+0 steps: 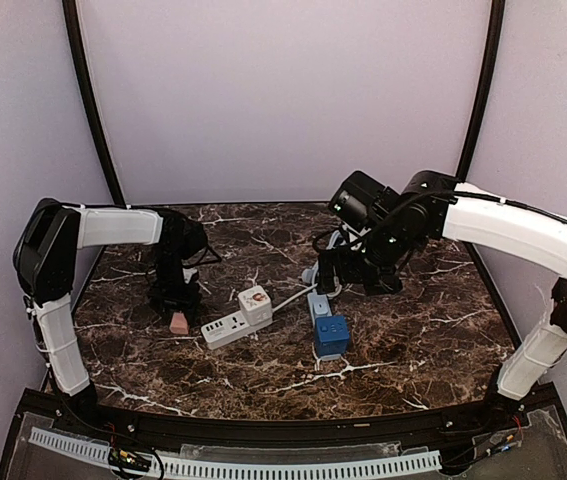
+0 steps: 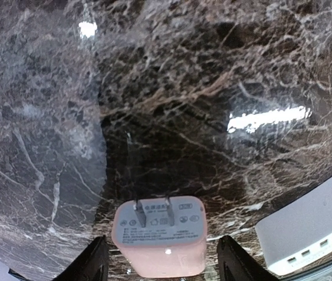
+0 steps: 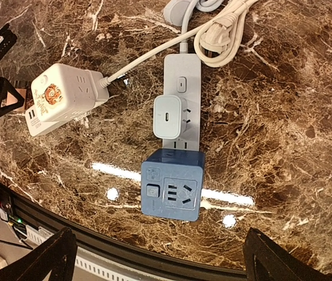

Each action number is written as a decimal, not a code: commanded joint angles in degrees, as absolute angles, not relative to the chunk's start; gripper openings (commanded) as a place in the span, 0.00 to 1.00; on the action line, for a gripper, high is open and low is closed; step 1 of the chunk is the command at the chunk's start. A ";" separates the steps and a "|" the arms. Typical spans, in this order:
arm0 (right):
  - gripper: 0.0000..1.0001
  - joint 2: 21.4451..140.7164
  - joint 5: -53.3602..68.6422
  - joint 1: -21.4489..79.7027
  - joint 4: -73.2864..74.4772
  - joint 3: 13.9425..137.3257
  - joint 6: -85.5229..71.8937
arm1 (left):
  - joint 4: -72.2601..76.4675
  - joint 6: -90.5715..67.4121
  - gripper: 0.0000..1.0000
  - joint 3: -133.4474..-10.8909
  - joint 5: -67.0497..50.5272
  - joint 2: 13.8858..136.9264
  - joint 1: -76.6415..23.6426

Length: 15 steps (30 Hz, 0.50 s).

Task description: Insert the plug

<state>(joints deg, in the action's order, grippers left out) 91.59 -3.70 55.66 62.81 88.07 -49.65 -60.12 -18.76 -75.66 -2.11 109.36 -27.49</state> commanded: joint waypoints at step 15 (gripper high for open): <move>0.99 89.84 -3.21 55.63 61.70 88.38 -51.95 | -60.73 -19.39 0.30 -78.11 -2.15 109.51 -26.98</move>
